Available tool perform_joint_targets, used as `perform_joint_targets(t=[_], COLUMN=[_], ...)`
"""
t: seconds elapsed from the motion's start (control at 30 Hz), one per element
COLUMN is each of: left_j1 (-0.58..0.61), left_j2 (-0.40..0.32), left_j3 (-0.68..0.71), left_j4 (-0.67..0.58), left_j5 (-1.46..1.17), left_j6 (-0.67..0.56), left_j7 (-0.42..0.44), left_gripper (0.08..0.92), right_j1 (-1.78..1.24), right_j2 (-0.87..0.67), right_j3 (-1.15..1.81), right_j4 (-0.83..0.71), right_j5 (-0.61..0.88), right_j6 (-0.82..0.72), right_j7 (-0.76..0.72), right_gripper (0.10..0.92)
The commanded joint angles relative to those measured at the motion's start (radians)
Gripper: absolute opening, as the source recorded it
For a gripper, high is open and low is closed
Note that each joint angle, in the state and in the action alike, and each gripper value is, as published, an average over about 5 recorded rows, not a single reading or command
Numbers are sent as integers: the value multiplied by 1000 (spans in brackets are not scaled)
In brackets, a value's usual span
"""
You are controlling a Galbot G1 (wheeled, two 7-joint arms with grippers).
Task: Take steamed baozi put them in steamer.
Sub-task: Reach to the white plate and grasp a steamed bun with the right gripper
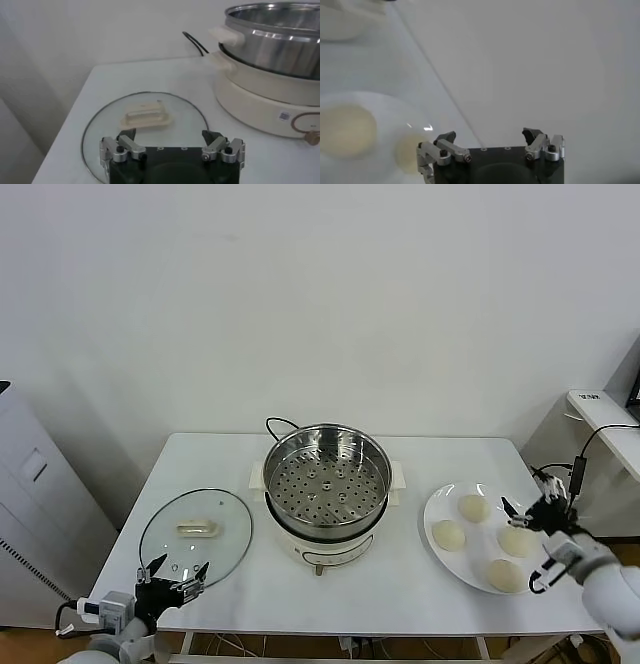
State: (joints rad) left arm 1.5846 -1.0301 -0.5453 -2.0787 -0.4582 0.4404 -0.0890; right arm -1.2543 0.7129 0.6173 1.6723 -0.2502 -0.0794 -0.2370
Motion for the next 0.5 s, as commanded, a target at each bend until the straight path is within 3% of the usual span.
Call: perform_joint_targets(t=[0.03, 0.27, 0.5], left_j1=[-12, -12, -17], left_j2=[-3, -5, -10], left_j3=[-6, -13, -15], left_j4=[5, 11, 21], left_j5=[13, 14, 19], left_j6=[34, 37, 34], left_j7=[-4, -4, 4], left_gripper=[823, 823, 823], right_j1=[365, 716, 1070], right_j2=[-134, -214, -196], right_j3=[-263, -635, -1034], right_j4=[-199, -370, -544], right_j5=[-110, -14, 67], right_j6=[33, 61, 155], right_j7=[-313, -549, -690], right_gripper=[823, 823, 823])
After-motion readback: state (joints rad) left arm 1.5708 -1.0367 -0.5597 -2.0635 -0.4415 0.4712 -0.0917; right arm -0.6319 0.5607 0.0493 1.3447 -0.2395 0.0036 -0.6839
